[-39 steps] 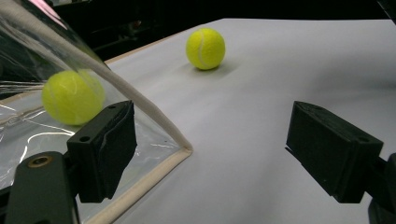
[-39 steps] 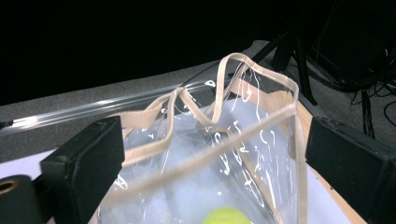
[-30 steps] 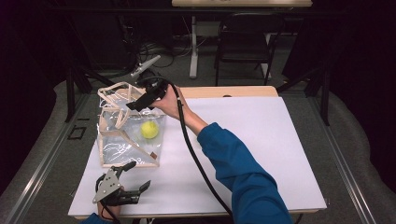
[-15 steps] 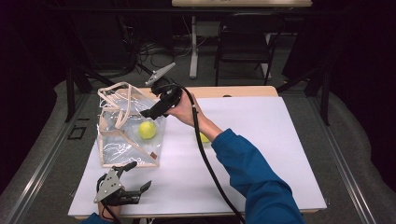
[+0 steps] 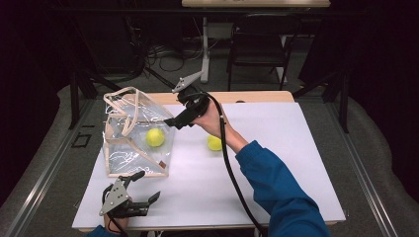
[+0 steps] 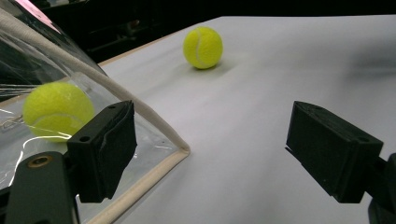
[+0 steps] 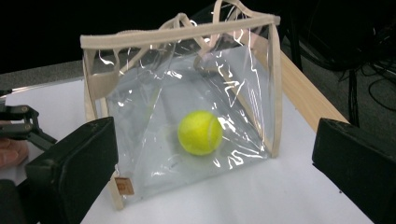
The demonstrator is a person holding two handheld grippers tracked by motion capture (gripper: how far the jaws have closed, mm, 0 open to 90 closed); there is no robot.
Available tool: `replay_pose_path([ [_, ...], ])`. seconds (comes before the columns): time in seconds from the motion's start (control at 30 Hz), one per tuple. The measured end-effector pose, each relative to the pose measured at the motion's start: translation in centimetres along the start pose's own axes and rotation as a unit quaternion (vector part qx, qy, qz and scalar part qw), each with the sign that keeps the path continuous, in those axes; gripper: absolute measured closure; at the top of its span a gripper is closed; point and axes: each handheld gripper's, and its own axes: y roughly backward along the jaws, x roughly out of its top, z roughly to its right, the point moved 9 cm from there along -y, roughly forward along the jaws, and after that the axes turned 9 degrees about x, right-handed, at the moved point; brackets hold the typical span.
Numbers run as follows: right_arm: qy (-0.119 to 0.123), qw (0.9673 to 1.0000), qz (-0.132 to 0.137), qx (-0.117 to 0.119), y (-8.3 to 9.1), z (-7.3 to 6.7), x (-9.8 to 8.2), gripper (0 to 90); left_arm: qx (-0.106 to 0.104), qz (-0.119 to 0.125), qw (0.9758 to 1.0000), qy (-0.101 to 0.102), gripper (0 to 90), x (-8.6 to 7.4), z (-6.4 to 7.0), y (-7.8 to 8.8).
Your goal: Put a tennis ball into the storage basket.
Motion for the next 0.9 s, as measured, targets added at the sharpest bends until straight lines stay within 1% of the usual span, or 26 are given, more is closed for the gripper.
replay_pose_path([
  [0.17, -0.006, 0.9999, -0.008, -0.005, 0.7, 0.2, -1.4, 0.0, 0.0, 0.0, 1.0, -0.003, 16.0, 0.0, 0.0, 0.0],
  [0.2, -0.005, 0.9999, -0.009, -0.007, 0.8, 0.2, -1.6, 0.0, -0.004, -0.003, 1.0, -0.005, 16.0, 0.0, 0.1, 0.0],
  [0.27, -0.005, 0.9999, -0.012, -0.009, 1.2, 0.2, -2.1, 0.0, -0.001, 0.001, 1.0, -0.003, 16.0, 0.0, 0.1, 0.0],
  [0.47, -0.011, 0.9998, -0.006, -0.015, 2.3, 0.2, -3.4, 0.0, 0.0, 0.002, 1.0, -0.002, 16.0, 0.1, 0.1, 0.0],
  [0.67, -0.013, 0.9998, 0.004, -0.016, 3.4, 0.2, -4.1, 0.0, -0.001, 0.004, 1.0, -0.002, 16.0, 0.2, 0.1, 0.1],
  [0.8, -0.012, 0.9998, 0.002, -0.017, 3.8, -0.1, -4.7, 0.0, 0.0, 0.003, 1.0, -0.001, 16.0, 0.2, 0.1, 0.1],
  [0.9, -0.007, 0.9997, -0.001, -0.022, 4.0, -0.2, -5.3, 0.0, 0.001, 0.003, 1.0, -0.001, 16.1, 0.2, 0.1, 0.1],
])
